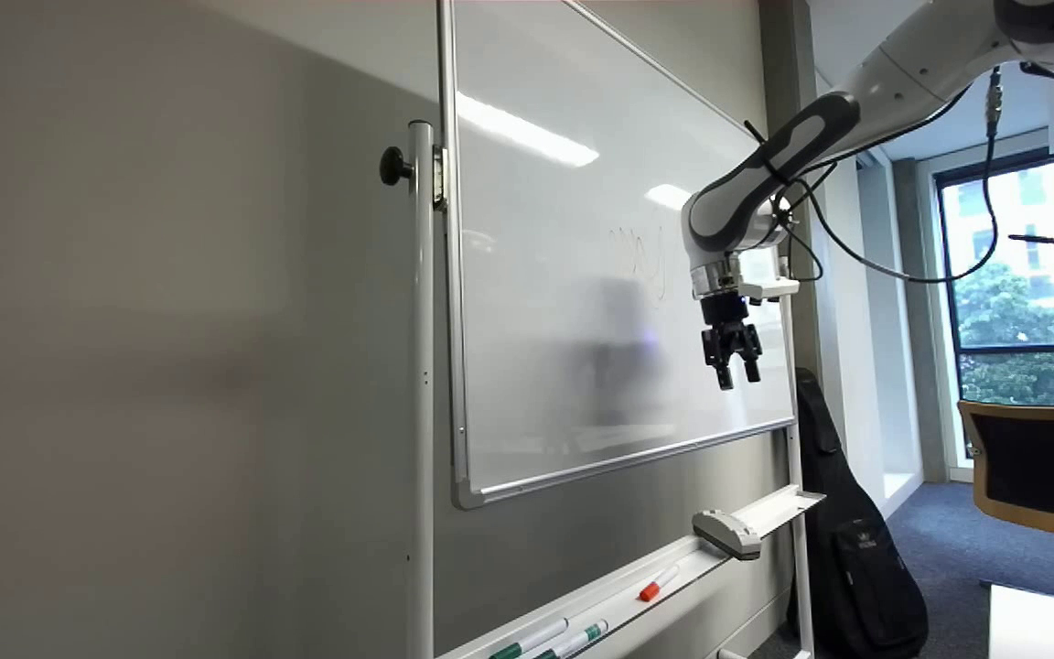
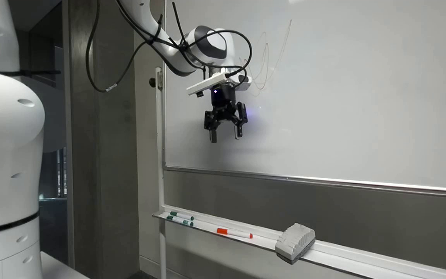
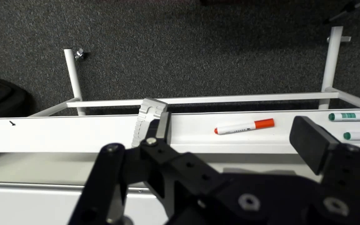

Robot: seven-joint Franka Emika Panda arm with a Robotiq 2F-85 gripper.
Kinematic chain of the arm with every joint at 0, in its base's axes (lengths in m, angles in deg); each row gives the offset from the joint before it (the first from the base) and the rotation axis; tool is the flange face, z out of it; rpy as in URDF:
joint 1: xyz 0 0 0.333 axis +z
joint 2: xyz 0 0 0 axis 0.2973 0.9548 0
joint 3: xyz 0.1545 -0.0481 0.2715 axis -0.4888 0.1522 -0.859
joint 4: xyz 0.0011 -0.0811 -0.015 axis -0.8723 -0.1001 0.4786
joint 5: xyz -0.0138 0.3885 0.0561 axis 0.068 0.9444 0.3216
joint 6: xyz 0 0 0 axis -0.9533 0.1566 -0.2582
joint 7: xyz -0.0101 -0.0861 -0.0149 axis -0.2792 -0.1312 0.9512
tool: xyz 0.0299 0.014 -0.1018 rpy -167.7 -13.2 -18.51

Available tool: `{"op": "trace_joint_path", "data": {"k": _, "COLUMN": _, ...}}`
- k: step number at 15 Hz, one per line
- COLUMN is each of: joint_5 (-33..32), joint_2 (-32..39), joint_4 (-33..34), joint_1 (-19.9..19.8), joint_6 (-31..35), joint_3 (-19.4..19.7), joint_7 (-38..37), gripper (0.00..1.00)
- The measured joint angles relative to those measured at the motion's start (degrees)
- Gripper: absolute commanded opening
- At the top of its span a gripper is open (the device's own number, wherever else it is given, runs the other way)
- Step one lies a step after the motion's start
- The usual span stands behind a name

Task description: Wipe the white board with the grey eraser

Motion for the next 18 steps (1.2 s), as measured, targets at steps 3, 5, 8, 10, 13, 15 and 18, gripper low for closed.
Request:
{"op": "trace_joint_path", "data": {"k": 3, "joint_5": 0.00, "joint_2": 3.23, "joint_4": -0.01, "joint_1": -0.42, "joint_6": 1.72, "joint_3": 0.76, "joint_7": -1.76, "gripper": 1.00}}
{"op": "trace_joint_path", "data": {"k": 5, "joint_5": 0.26, "joint_2": 6.85, "joint_4": -0.01, "joint_1": -1.17, "joint_6": 5.67, "joint_3": 1.63, "joint_7": -2.75, "gripper": 1.00}}
{"op": "trace_joint_path", "data": {"k": 8, "joint_5": 0.72, "joint_2": 12.87, "joint_4": 0.07, "joint_1": -2.62, "joint_6": 11.30, "joint_3": 3.02, "joint_7": -4.10, "gripper": 1.00}}
{"op": "trace_joint_path", "data": {"k": 10, "joint_5": 1.02, "joint_2": 16.52, "joint_4": 0.23, "joint_1": -3.43, "joint_6": 14.38, "joint_3": 3.66, "joint_7": -4.61, "gripper": 1.00}}
{"op": "trace_joint_path", "data": {"k": 13, "joint_5": 1.28, "joint_2": 20.95, "joint_4": 0.64, "joint_1": -4.22, "joint_6": 18.66, "joint_3": 4.20, "joint_7": -4.66, "gripper": 1.00}}
{"op": "trace_joint_path", "data": {"k": 15, "joint_5": 1.04, "joint_2": 22.79, "joint_4": 0.70, "joint_1": -4.38, "joint_6": 22.50, "joint_3": 4.41, "joint_7": -4.66, "gripper": 1.00}}
{"op": "trace_joint_path", "data": {"k": 18, "joint_5": 1.17, "joint_2": 23.55, "joint_4": 0.75, "joint_1": -4.41, "joint_6": 23.89, "joint_3": 4.47, "joint_7": -4.66, "gripper": 1.00}}
